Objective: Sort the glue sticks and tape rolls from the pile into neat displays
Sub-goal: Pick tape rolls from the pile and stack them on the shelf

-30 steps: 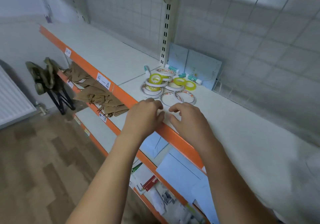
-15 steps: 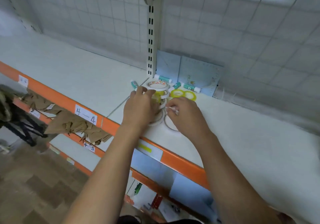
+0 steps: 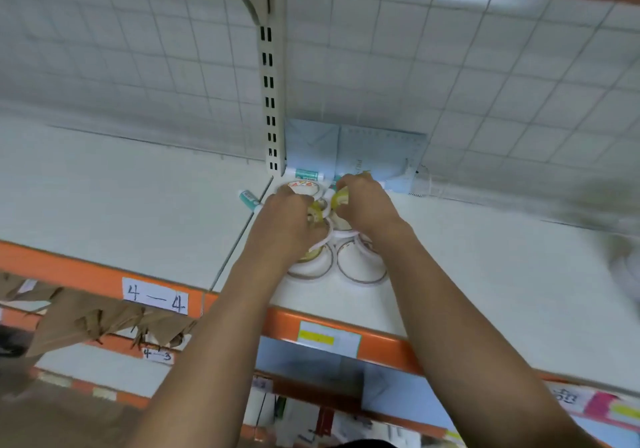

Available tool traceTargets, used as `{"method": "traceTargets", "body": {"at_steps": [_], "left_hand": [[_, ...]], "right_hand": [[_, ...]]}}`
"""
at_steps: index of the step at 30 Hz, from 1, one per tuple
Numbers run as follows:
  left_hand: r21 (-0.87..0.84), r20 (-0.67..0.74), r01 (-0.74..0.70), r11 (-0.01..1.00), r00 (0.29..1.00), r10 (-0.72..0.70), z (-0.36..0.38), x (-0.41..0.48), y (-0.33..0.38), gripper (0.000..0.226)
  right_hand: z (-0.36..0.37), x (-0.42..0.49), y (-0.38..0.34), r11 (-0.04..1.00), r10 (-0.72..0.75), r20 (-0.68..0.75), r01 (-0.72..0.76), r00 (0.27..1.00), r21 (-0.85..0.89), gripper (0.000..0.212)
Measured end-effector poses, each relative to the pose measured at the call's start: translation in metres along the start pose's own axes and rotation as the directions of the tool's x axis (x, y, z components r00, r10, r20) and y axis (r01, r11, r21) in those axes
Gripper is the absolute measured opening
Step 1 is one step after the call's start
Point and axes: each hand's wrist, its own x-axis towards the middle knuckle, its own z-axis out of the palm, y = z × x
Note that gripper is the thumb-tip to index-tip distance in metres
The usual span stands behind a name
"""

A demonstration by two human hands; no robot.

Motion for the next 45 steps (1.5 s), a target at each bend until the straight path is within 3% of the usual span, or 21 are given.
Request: {"method": "traceTargets", "body": {"at_steps": [5,10,15,24,32,37,45], "left_hand": [[-0.011,-0.019,-0.026,1.0,0.999,0.026,-0.009,-0.001,0.001,0.038],[-0.024,0.018,-0.124,0.992,0.992,0.125,-0.002,-0.006,0.014,0.046],[-0.009,0.073,-0.274,0.962,0.959,0.274,0.019,-0.02,0.058,0.045],[-0.077,0.216,-0.61,0.789,0.762,0.61,0.096,-0.065,0.205,0.036],[-0.182,0.278,-0.712,0.678,0.624,0.73,0.164,-0.135,0.348,0.038],[-0.201,0.286,-0.708,0.677,0.618,0.732,0.204,-0.167,0.423,0.04],[-0.198,0.306,-0.63,0.751,0.688,0.658,0.236,-0.167,0.472,0.052]], "right_hand": [[0.003,0.0,-0.003,1.0,0.018,0.036,-0.019,0.999,0.022,0.04],[-0.02,-0.046,0.01,0.997,0.037,-0.105,-0.03,0.994,0.072,0.049],[-0.045,-0.116,0.049,0.992,0.116,-0.186,-0.105,0.976,0.065,0.044],[-0.089,-0.263,0.152,0.913,0.404,-0.297,-0.402,0.865,0.07,0.039],[-0.141,-0.388,0.262,0.824,0.56,-0.355,-0.547,0.748,0.146,0.035],[-0.168,-0.439,0.329,0.811,0.572,-0.367,-0.572,0.734,0.121,0.037],[-0.199,-0.439,0.394,0.869,0.489,-0.323,-0.486,0.81,0.096,0.043]]}}
